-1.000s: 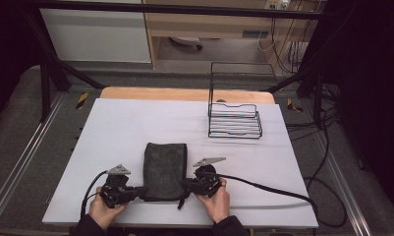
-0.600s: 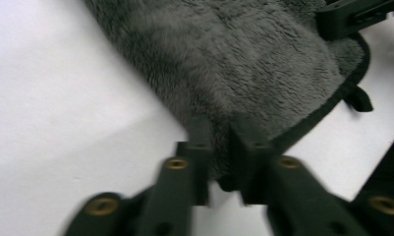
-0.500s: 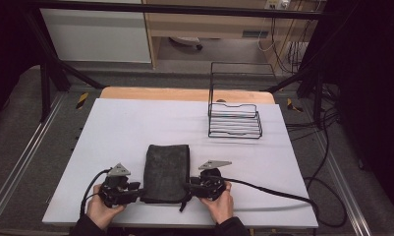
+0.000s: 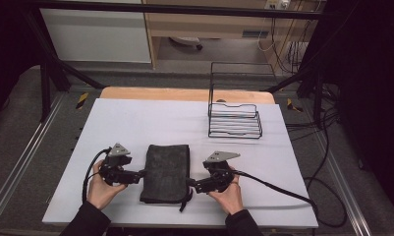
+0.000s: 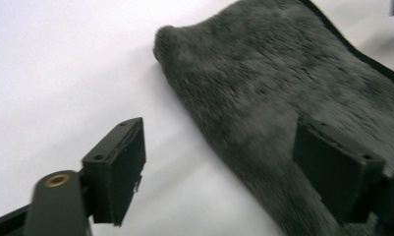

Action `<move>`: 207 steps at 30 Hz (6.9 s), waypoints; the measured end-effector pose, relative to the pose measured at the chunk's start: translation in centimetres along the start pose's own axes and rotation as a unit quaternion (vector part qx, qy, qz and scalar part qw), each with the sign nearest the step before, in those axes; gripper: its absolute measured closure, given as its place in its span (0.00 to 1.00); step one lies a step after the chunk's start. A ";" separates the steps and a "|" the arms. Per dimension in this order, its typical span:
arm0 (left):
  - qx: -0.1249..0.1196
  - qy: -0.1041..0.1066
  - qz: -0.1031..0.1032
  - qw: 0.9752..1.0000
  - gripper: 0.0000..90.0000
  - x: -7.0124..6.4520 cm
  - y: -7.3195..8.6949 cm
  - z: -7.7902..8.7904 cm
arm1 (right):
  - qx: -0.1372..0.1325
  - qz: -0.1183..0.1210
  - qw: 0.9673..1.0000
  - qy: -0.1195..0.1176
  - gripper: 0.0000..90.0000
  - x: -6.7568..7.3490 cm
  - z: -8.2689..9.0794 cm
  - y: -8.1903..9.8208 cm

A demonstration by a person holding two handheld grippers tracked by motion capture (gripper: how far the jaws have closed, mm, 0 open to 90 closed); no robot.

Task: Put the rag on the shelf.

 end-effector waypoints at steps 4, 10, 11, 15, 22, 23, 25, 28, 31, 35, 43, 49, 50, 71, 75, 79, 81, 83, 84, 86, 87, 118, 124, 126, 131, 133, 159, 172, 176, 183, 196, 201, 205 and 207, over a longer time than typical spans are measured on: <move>0.007 -0.015 0.011 1.000 0.18 0.9 -1.2 -1.2 | 0.011 0.006 1.000 0.006 0.04 -0.3 0.1 0.0; -0.004 -0.018 0.037 0.999 0.17 2.3 -2.8 -2.4 | 0.016 0.006 1.000 0.011 0.03 -0.4 -0.1 0.2; -0.004 -0.017 0.039 0.999 0.16 2.4 -3.0 -2.6 | 0.016 0.006 1.000 0.012 0.03 -0.4 -0.1 0.2; -0.004 -0.018 0.054 0.998 0.17 2.9 -3.7 -3.4 | 0.016 0.004 1.000 0.013 0.03 -0.4 -0.2 0.2; -0.002 -0.009 0.076 0.997 0.38 3.4 -4.1 -5.1 | 0.018 0.002 1.000 0.014 0.05 -0.5 -0.2 0.1; -0.001 -0.005 0.078 0.997 0.44 3.4 -4.1 -5.4 | 0.018 0.002 1.000 0.015 0.05 -0.6 -0.2 0.1; 0.004 0.001 0.081 0.997 0.53 3.4 -4.1 -5.7 | 0.020 0.001 1.000 0.014 0.05 -0.6 -0.2 0.1; 0.013 0.011 0.084 0.996 0.61 3.3 -3.9 -6.2 | 0.019 0.002 1.000 0.014 0.05 -0.7 -0.3 0.1; 0.015 0.014 0.087 0.996 0.69 3.2 -3.8 -6.3 | 0.020 -0.001 1.000 0.015 0.05 -0.8 -0.4 0.0; 0.017 0.012 0.078 0.997 0.77 2.8 -3.6 -6.5 | 0.012 -0.008 1.000 0.013 0.06 -1.0 -0.5 -0.3; 0.018 0.011 0.068 0.997 0.80 2.7 -3.5 -6.7 | -0.030 -0.046 0.998 0.018 0.11 -2.6 -1.1 -1.9; 0.006 0.021 0.075 0.997 0.80 2.9 -3.1 -6.8 | -0.030 -0.061 0.997 0.038 0.20 -4.0 -2.8 -3.5; 0.006 0.021 0.075 0.997 0.80 2.9 -3.1 -6.8 | -0.031 -0.066 0.997 0.035 0.22 -4.0 -3.1 -3.8; -0.001 0.013 0.059 0.998 0.80 2.7 -3.0 -6.8 | 0.025 -0.081 0.996 0.037 0.64 -5.3 -8.0 -5.0; -0.001 0.012 0.058 0.998 0.80 2.7 -3.0 -6.8 | 0.038 -0.094 0.994 0.028 0.71 -5.1 -8.0 -5.2; -0.001 0.013 0.060 0.998 0.80 2.8 -3.0 -6.8 | 0.046 -0.110 0.993 0.013 0.78 -5.2 -8.0 -5.2; 0.000 0.017 0.063 0.998 0.80 2.8 -3.0 -6.8 | 0.048 -0.117 0.992 0.007 0.81 -5.2 -8.0 -5.3; -0.001 0.019 0.067 0.998 0.81 2.9 -3.0 -6.8 | 0.049 -0.120 0.992 0.003 0.84 -5.3 -8.0 -5.3; -0.001 0.020 0.067 0.998 0.82 2.8 -3.0 -6.8 | 0.050 -0.123 0.991 0.001 0.85 -5.3 -8.0 -5.3; -0.001 0.019 0.065 0.998 0.84 2.7 -3.1 -6.7 | 0.050 -0.129 0.990 -0.001 0.87 -5.3 -7.9 -5.4; -0.002 0.017 0.063 0.998 0.85 2.7 -3.1 -6.7 | 0.051 -0.131 0.990 -0.002 0.88 -5.3 -7.9 -5.4; -0.099 0.033 0.061 0.993 0.88 1.2 -3.6 -1.4 | -0.040 -0.077 0.996 -0.005 0.90 -1.9 -3.3 -6.7; -0.120 0.026 0.049 0.991 0.88 0.4 -4.0 -0.2 | -0.058 -0.064 0.996 -0.003 0.90 -1.4 -2.4 -6.9; -0.129 0.026 0.045 0.990 0.88 0.2 -4.1 0.3 | -0.066 -0.057 0.996 -0.001 0.90 -1.3 -2.0 -7.0; -0.154 0.028 0.035 0.987 0.88 -0.5 -4.5 1.7 | -0.088 -0.044 0.995 0.002 0.90 -0.7 -0.7 -7.3; -0.165 0.030 0.033 0.985 0.88 -0.8 -4.6 2.3 | -0.097 -0.041 0.994 0.003 0.90 -0.4 -0.1 -7.5; -0.275 0.052 -0.008 0.960 0.89 -5.4 -8.2 6.7 | -0.202 0.015 0.979 0.029 0.90 0.8 8.1 -9.0; -0.308 0.075 -0.016 0.948 0.89 -7.8 -11.8 6.7 | -0.241 0.023 0.968 0.072 0.90 0.0 12.2 -9.3; -0.320 0.078 -0.016 0.944 0.89 -8.4 -12.7 6.5 | -0.254 0.021 0.963 0.083 0.90 -0.4 13.2 -9.2; -0.340 0.080 -0.027 0.937 0.89 -9.9 -15.1 6.4 | -0.278 0.017 0.955 0.098 0.90 -1.2 15.1 -9.2; -0.375 0.088 -0.040 0.922 0.89 -12.7 -20.2 6.3 | -0.329 0.014 0.934 0.141 0.91 -3.2 19.9 -10.6; -0.388 0.096 -0.038 0.916 0.89 -12.9 -21.9 6.5 | -0.343 0.015 0.927 0.153 0.91 -3.8 21.3 -11.4; -0.396 0.102 -0.038 0.912 0.89 -13.1 -23.3 6.9 | -0.351 0.020 0.922 0.164 0.91 -4.1 22.5 -12.3; -0.399 0.104 -0.036 0.910 0.89 -13.1 -24.0 7.2 | -0.358 0.019 0.919 0.167 0.91 -4.3 23.0 -12.9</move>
Point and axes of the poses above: each handheld gripper's, and its own axes: z roughly backward along the jaws, y roughly out of its underside, x roughly to its left, the point moved 3 cm from there along -z, roughly forward along the jaws, and after that the axes turned 6 degrees about x, right-handed, at the moved point
